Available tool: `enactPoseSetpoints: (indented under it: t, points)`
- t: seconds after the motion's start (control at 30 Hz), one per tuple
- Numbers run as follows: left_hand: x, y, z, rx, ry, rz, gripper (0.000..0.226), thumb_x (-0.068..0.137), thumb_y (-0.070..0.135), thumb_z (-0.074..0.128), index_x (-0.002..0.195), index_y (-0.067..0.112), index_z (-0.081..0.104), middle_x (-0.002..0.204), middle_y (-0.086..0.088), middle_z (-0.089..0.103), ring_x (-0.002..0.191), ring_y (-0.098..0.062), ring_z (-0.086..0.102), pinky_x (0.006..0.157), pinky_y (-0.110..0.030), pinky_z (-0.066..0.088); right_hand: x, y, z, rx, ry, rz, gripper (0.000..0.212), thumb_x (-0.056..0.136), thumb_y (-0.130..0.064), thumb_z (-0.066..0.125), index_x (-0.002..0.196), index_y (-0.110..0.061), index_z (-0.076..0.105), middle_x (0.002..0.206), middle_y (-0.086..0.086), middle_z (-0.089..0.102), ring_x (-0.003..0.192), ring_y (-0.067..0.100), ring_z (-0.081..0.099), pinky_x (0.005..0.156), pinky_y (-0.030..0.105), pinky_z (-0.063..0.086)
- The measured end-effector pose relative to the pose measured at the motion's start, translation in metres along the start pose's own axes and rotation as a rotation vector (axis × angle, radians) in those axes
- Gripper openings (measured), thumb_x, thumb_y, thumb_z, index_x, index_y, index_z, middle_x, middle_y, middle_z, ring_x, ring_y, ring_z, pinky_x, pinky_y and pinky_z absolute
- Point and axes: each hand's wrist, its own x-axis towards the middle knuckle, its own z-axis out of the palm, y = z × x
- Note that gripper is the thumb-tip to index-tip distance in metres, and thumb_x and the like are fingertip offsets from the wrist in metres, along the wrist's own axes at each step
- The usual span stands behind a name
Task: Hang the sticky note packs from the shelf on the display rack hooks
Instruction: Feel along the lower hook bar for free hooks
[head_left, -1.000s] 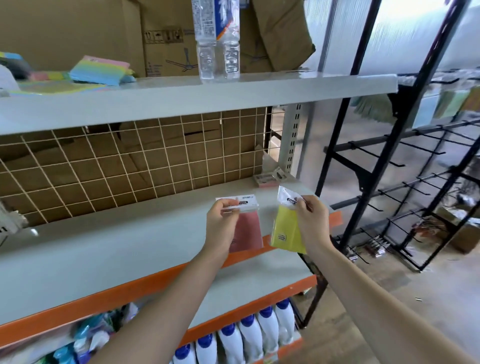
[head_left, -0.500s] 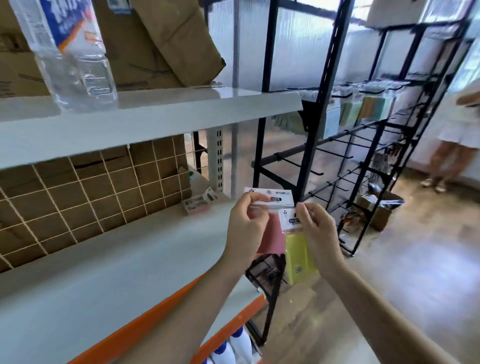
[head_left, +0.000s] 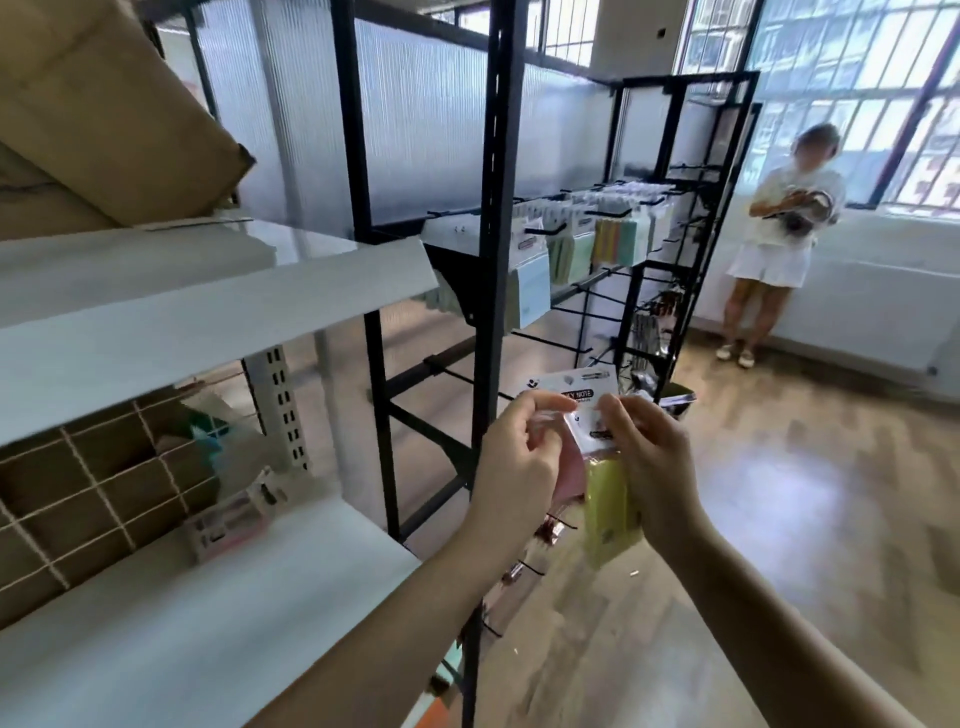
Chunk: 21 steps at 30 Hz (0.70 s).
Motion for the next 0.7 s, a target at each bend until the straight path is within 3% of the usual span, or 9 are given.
enactPoseSetpoints:
  t: [0.13, 0.27, 0.37, 0.5, 0.63, 0.7]
  points:
    - [0.025, -0.009, 0.024, 0.003, 0.018, -0.016, 0.028, 0.094, 0.004, 0.047, 0.094, 0.028, 0.061, 0.09, 0.014, 0.064, 0.081, 0.003, 0.061, 0.07, -0.014, 0.05, 0.02, 0.022, -0.015, 0.025, 0.032, 0.03, 0.021, 0.093, -0.017, 0.059, 0.074, -0.014, 0.066, 0.061, -0.009, 0.063, 0.055, 0.003, 0.054, 0.05, 0.016, 0.043]
    - [0.045, -0.017, 0.055, 0.003, 0.028, -0.092, 0.024, 0.095, 0.006, 0.047, 0.097, 0.026, 0.061, 0.097, 0.004, 0.066, 0.087, -0.013, 0.064, 0.074, -0.035, 0.057, 0.043, 0.044, -0.038, 0.039, 0.028, 0.078, 0.021, 0.092, -0.024, 0.06, 0.074, -0.023, 0.07, 0.064, -0.008, 0.066, 0.055, 0.004, 0.058, 0.048, 0.017, 0.045]
    - [0.06, -0.023, 0.08, 0.052, 0.073, -0.085, 0.023, 0.095, 0.007, 0.048, 0.098, 0.026, 0.061, 0.098, 0.005, 0.066, 0.088, -0.012, 0.064, 0.076, -0.028, 0.055, 0.066, 0.058, -0.056, 0.042, -0.022, 0.085, 0.021, 0.09, -0.03, 0.061, 0.074, -0.019, 0.068, 0.063, -0.007, 0.064, 0.055, 0.005, 0.057, 0.049, 0.017, 0.045]
    - [0.081, -0.024, 0.119, 0.051, 0.154, -0.107, 0.022, 0.096, 0.009, 0.048, 0.094, 0.028, 0.06, 0.098, 0.005, 0.065, 0.088, -0.012, 0.064, 0.077, -0.033, 0.057, 0.102, 0.072, -0.084, 0.056, -0.093, 0.124, 0.029, 0.082, -0.042, 0.062, 0.077, -0.015, 0.068, 0.068, -0.002, 0.067, 0.061, 0.011, 0.06, 0.054, 0.025, 0.048]
    - [0.1, -0.02, 0.156, 0.051, 0.24, -0.105, 0.019, 0.097, 0.012, 0.048, 0.098, 0.026, 0.06, 0.095, 0.002, 0.065, 0.088, -0.017, 0.065, 0.078, -0.043, 0.057, 0.135, 0.076, -0.112, 0.095, -0.178, 0.128, 0.02, 0.09, -0.028, 0.061, 0.075, -0.018, 0.068, 0.066, -0.005, 0.066, 0.059, 0.006, 0.061, 0.052, 0.02, 0.049]
    - [0.109, -0.022, 0.168, 0.086, 0.285, -0.076, 0.014, 0.097, 0.013, 0.05, 0.102, 0.024, 0.058, 0.098, -0.001, 0.064, 0.089, -0.02, 0.064, 0.076, -0.04, 0.057, 0.147, 0.078, -0.122, 0.088, -0.2, 0.097, 0.022, 0.093, -0.022, 0.06, 0.074, -0.023, 0.069, 0.065, -0.008, 0.066, 0.058, 0.0, 0.06, 0.052, 0.014, 0.048]
